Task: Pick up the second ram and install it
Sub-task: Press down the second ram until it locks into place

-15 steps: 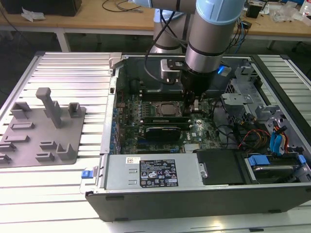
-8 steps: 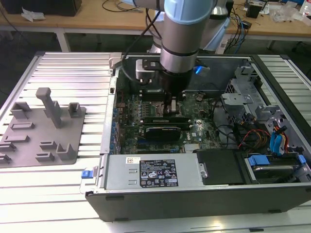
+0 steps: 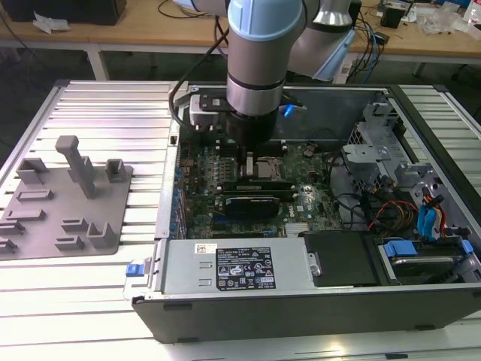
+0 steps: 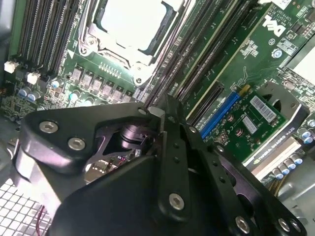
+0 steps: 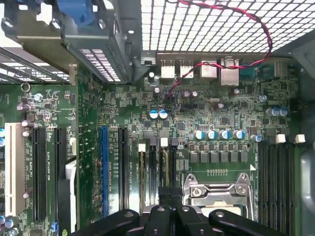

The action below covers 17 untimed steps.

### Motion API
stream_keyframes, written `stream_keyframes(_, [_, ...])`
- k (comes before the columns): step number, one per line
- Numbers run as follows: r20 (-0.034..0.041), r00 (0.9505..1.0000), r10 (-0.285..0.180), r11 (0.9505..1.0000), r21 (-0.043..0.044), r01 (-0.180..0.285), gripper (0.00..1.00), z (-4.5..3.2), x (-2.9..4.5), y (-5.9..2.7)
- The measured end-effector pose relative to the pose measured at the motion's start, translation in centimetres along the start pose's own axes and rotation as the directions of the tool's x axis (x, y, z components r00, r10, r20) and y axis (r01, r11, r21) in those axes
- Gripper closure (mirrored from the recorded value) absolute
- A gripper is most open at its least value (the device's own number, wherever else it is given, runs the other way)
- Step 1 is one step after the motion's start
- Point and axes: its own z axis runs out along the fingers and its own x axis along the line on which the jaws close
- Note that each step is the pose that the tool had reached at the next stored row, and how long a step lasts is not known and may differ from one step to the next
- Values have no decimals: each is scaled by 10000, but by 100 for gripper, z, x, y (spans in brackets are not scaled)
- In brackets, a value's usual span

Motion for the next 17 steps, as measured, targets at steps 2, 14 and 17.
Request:
stream_keyframes(2, [-2,10000,-1,10000,1,1,92,24,-3,8])
stream_keyframes(14, [-3,10000,0,10000,2,0,92,68,-1,10])
stream_keyframes(17, [-2,10000,1,10000,3,-1,92,81,0,10])
